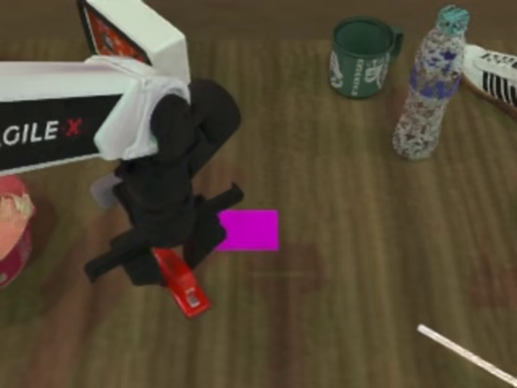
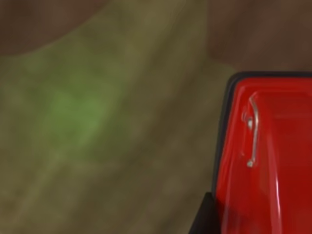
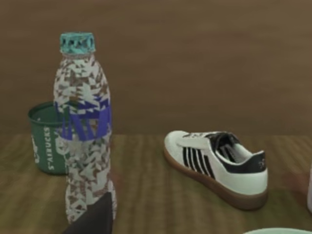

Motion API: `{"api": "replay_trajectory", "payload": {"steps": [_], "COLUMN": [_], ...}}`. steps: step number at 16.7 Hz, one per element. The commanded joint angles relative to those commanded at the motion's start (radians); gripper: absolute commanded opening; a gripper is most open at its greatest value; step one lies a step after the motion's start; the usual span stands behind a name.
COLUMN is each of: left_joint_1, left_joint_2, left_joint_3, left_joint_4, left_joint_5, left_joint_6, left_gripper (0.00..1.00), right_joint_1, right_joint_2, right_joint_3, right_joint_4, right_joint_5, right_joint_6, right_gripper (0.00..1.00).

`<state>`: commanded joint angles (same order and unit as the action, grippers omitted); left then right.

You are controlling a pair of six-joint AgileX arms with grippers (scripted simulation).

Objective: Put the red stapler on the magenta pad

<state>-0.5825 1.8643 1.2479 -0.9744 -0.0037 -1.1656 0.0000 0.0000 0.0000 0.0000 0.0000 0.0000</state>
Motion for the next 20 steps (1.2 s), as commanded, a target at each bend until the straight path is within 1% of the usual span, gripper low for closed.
{"api": "replay_trajectory", "payload": {"steps": [2, 4, 9, 11, 13, 15, 20], "left_joint_1": [0.004, 0.007, 0.002, 0.001, 0.003, 0.006, 0.023], "left_joint_2": [-0.036, -0.059, -0.056, -0.031, 0.016, 0.079, 0.255], "left_joint_3": [0.046, 0.07, 0.072, 0.105, 0.178, 0.279, 0.561], "left_joint_4": [-0.078, -0.115, -0.116, -0.132, -0.161, -0.201, -0.313], "left_joint_5": [0.001, 0.001, 0.001, 0.001, 0.001, 0.002, 0.005], "left_joint_6": [0.0, 0.002, 0.001, -0.033, -0.111, -0.23, -0.64], "left_gripper": [0.0, 0.0, 0.0, 0.0, 0.0, 0.0, 0.0], "right_joint_1": [0.0, 0.0, 0.0, 0.0, 0.0, 0.0, 0.0], "right_joint_2": [0.0, 0.0, 0.0, 0.0, 0.0, 0.0, 0.0], "right_joint_3": [0.0, 0.0, 0.0, 0.0, 0.0, 0.0, 0.0], "right_joint_4": [0.0, 0.0, 0.0, 0.0, 0.0, 0.0, 0.0], "right_joint_5": [0.0, 0.0, 0.0, 0.0, 0.0, 0.0, 0.0], "right_joint_6": [0.0, 0.0, 0.0, 0.0, 0.0, 0.0, 0.0], "right_gripper": [1.0, 1.0, 1.0, 1.0, 1.0, 1.0, 1.0]}}
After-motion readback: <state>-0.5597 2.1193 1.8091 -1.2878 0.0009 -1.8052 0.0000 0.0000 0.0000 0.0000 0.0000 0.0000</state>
